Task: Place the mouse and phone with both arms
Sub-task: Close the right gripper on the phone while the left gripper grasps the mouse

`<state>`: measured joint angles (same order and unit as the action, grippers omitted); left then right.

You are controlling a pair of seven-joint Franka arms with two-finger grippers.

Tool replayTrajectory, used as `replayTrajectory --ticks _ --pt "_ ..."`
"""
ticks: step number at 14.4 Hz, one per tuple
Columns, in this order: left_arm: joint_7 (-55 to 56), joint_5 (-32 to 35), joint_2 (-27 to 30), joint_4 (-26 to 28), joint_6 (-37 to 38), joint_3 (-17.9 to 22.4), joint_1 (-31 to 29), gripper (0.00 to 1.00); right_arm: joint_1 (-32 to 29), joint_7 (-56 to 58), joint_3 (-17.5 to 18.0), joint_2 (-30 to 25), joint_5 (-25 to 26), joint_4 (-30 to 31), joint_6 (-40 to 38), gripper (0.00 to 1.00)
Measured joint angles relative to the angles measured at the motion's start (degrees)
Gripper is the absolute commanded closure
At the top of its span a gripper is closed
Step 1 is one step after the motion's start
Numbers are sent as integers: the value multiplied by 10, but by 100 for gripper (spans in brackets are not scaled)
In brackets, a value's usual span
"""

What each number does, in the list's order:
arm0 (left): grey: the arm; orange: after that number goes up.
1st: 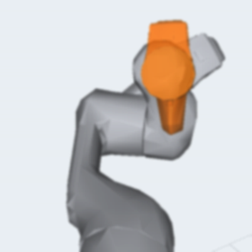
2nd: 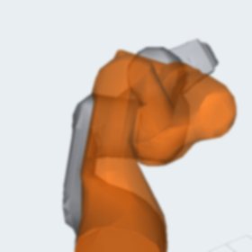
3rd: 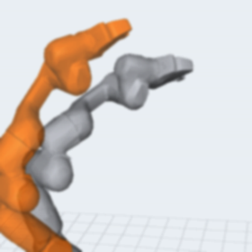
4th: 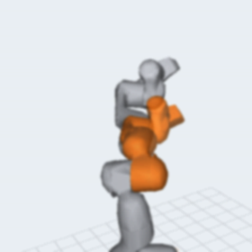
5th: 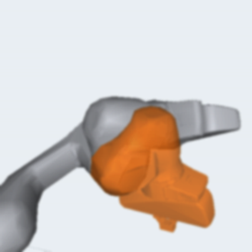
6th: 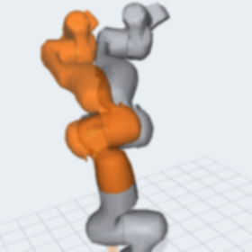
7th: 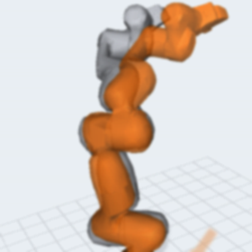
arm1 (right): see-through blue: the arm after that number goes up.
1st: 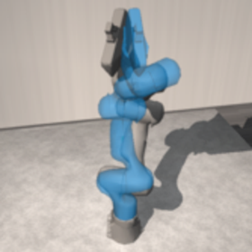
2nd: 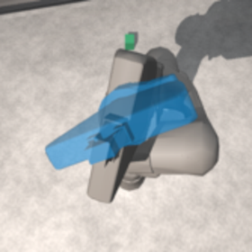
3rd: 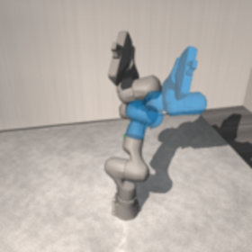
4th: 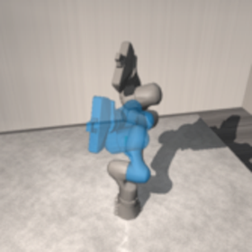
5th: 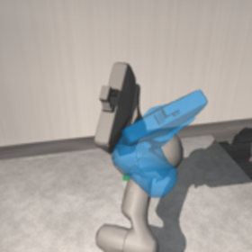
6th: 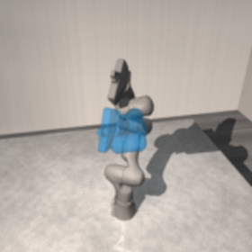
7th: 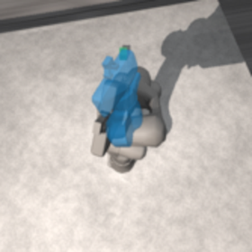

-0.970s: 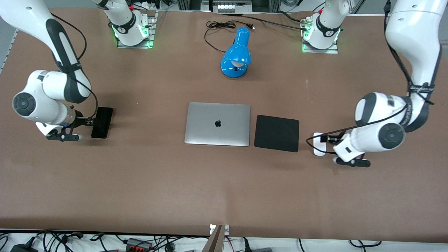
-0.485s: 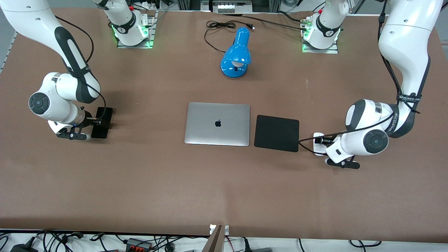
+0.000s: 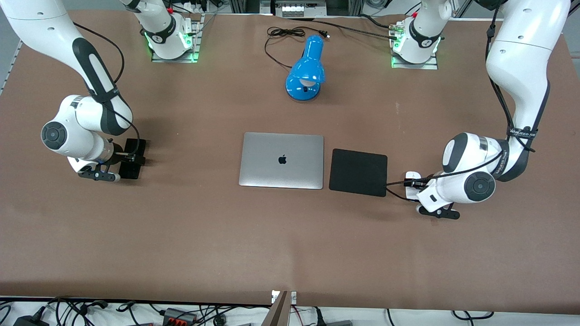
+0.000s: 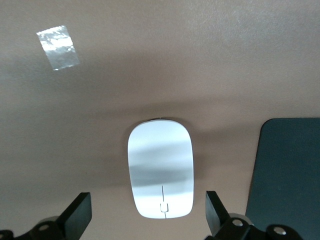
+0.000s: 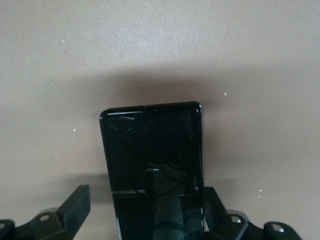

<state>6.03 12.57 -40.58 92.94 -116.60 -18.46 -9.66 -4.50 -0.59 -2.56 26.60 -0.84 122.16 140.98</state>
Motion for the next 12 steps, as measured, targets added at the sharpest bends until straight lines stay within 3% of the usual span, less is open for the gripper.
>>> replayTrajectory --ticks 12 --pt "0 0 -23 0 -19 0 7 0 2 0 1 11 0 0 -1 0"
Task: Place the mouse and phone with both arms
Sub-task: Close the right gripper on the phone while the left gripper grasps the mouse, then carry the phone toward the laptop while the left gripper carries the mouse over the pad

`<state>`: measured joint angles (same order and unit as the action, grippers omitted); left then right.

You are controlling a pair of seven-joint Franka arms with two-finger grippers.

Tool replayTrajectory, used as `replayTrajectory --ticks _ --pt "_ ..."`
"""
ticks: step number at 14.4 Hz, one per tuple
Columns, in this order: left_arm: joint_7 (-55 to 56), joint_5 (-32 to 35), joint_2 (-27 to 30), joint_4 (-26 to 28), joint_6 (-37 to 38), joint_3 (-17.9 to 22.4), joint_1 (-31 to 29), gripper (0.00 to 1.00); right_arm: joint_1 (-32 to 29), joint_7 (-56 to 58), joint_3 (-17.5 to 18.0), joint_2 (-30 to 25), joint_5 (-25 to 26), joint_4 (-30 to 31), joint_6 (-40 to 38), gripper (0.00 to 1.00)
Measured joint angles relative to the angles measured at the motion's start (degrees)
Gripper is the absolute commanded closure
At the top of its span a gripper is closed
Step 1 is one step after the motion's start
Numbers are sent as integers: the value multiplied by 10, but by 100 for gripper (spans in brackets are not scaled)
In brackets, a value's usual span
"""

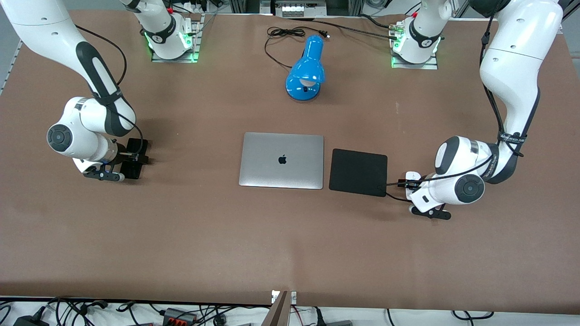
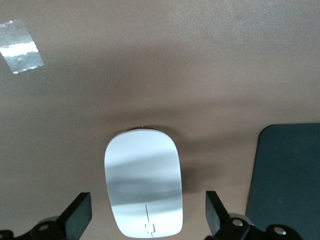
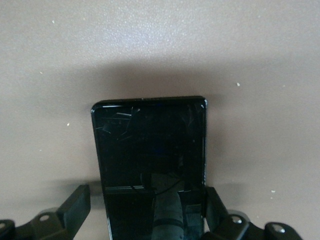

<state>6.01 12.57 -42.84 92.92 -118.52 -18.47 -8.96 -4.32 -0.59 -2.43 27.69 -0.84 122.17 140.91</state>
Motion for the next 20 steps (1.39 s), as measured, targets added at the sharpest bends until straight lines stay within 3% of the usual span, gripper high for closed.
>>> replayTrajectory --ticks 6,13,17,20 --pt "0 0 -5 0 -1 0 0 1 0 -4 0 0 0 0 -6 0" --pt "-1 0 -6 0 -10 2 0 31 0 -40 0 0 0 -1 -25 0" --pt "-8 0 -6 0 -11 2 0 39 -1 -41 -3 0 0 -1 -28 0" --pt "-9 0 -6 -1 -11 2 0 42 -1 -41 -4 -1 0 -1 -28 33"
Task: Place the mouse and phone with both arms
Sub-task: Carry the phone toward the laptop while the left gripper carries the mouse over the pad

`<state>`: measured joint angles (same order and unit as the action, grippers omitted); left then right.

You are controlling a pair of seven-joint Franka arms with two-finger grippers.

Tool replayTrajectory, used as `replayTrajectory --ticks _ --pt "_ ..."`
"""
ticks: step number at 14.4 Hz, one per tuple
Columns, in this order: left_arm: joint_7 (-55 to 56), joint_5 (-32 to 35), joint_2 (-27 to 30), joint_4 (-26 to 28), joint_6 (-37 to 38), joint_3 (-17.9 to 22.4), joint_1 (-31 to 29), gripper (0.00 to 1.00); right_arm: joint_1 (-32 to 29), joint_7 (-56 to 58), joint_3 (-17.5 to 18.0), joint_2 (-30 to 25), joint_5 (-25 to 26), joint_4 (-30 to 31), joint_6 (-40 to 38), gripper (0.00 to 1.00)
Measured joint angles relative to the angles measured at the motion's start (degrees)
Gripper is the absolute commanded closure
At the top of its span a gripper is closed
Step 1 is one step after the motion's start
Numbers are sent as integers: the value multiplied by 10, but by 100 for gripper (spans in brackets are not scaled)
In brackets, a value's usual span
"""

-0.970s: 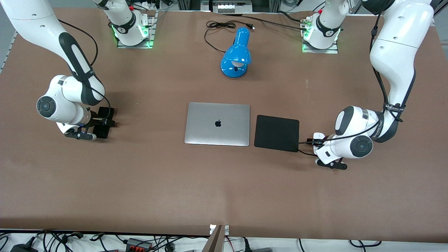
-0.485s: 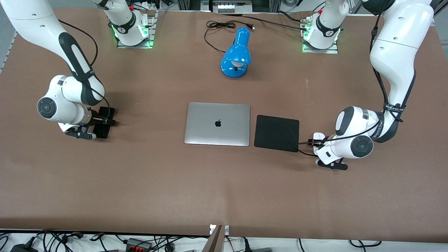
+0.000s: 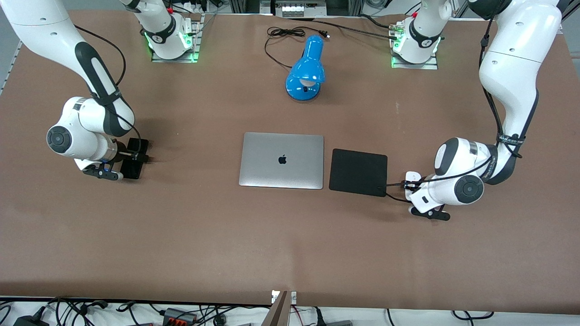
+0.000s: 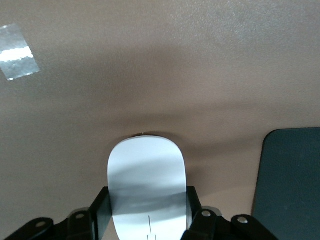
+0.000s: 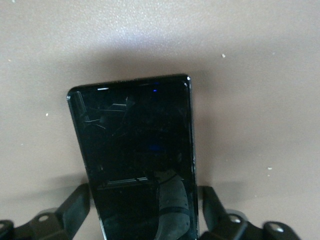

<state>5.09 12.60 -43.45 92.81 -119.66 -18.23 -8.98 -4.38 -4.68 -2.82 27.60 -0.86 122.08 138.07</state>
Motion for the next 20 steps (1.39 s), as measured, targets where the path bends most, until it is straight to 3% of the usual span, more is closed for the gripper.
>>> replayTrajectory --ticks 2,4,6,12,16,20 --pt "0 0 0 -1 0 0 0 43 0 0 0 -2 0 0 -1 54" --pt "0 0 0 -6 0 -1 0 45 0 0 -1 -4 0 0 -5 66" --pt "0 0 0 -13 3 -4 3 46 0 0 -1 -4 0 -1 -5 72" --pt "8 0 0 -50 50 -8 65 46 0 0 0 -4 0 -3 -9 74" --pt "63 0 0 -52 53 -8 94 47 22 0 8 -23 0 -61 -112 73" --pt "77 0 0 -53 53 -8 102 48 95 -4 12 -41 -1 -118 -177 73"
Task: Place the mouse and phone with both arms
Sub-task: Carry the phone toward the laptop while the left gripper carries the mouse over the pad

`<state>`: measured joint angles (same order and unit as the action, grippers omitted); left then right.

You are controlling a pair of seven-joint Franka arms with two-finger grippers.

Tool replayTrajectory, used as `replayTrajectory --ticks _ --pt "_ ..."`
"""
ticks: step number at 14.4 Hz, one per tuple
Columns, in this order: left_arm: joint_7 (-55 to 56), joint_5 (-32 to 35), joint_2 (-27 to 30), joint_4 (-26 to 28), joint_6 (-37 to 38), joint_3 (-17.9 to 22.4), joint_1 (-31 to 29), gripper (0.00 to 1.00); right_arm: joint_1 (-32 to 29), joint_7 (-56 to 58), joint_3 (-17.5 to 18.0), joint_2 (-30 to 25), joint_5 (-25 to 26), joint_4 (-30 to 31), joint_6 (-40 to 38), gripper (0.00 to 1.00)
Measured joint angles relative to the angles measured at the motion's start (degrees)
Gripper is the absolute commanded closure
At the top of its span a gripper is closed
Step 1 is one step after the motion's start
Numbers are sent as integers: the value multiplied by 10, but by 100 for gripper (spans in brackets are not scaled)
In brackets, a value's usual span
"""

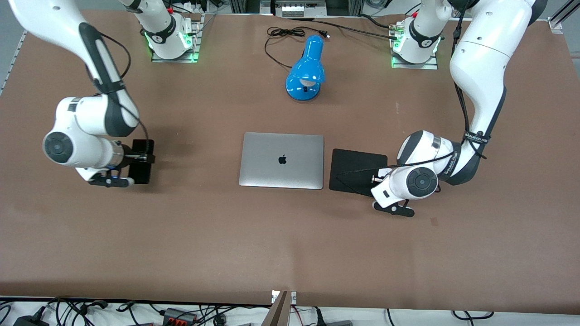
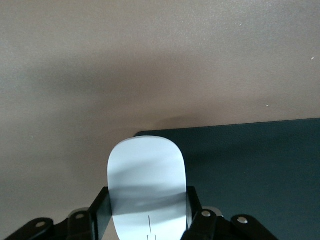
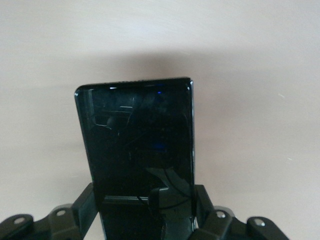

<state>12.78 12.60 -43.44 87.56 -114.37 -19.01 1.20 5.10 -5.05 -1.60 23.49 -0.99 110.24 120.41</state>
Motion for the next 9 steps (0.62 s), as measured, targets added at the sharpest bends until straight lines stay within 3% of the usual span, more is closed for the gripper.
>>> replayTrajectory --ticks 3,6,9 --pt "18 -6 0 0 0 0 5 48 56 -41 2 11 -20 -2 12 73" --pt "33 -54 -1 0 3 0 11 48 119 -126 2 29 -24 -2 48 73" --pt "45 -64 -5 0 4 -1 27 48 145 -168 2 54 -24 -2 85 73"
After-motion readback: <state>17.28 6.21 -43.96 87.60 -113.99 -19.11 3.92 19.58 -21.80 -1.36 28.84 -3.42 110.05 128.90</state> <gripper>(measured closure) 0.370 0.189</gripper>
